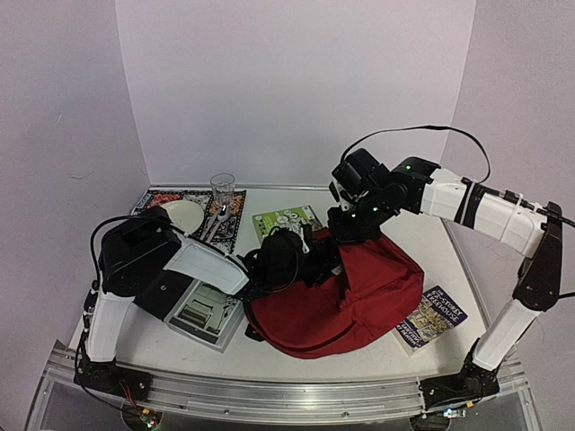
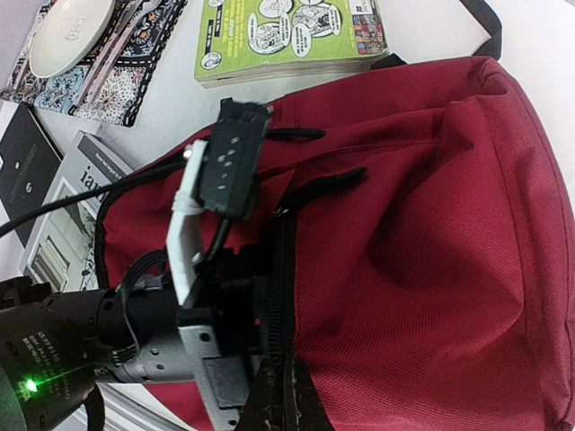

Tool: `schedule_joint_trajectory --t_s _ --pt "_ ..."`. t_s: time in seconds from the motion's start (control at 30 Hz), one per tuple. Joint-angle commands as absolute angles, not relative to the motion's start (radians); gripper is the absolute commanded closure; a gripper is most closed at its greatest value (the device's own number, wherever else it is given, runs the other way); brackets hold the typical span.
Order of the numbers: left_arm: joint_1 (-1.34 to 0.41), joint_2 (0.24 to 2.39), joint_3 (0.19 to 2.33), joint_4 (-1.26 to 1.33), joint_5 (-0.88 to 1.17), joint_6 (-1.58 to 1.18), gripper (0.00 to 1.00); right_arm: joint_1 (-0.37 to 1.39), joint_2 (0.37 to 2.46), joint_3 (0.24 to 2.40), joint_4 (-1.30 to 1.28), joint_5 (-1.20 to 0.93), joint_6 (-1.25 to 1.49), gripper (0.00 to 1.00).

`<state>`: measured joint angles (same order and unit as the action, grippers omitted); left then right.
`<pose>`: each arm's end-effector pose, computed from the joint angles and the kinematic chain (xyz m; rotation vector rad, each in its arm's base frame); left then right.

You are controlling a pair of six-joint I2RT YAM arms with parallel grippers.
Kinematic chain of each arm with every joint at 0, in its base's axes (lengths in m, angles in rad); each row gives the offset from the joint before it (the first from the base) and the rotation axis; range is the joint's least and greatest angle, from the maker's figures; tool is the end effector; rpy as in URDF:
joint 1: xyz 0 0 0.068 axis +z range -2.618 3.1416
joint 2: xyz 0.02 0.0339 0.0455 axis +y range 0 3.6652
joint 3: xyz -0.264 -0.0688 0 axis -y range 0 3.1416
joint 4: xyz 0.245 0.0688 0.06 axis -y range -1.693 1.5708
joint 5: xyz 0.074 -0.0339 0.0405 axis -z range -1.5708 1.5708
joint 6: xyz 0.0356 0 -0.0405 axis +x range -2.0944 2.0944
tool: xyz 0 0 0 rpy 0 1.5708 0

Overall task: Pack the student bag
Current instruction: Place the pen in the lower front pocket of the bag.

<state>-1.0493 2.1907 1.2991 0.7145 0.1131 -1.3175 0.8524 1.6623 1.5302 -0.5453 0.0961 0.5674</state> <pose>0.2364 -0.4196 0.1562 -0.1855 2.1324 -1.7025 0.2528 0.2840 0.3350 -0.2775 2.3113 0.6417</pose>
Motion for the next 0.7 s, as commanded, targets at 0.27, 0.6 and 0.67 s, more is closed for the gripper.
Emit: schedule_joint_trajectory --t_s 0.27,0.6,0.67 --pt "-1.048 2.031 1.143 0.755 0.076 -1.313 0.43 0.856 1.609 1.510 -0.540 0.136 0.558 1.00" --pt "-1.073 2.136 1.306 0.756 0.140 -1.319 0.82 0.857 1.602 1.512 -0.539 0.137 0.564 1.00" --pt "-1.079 2.156 1.340 0.756 0.152 -1.318 0.83 0.857 1.601 1.511 -0.538 0.136 0.566 1.00"
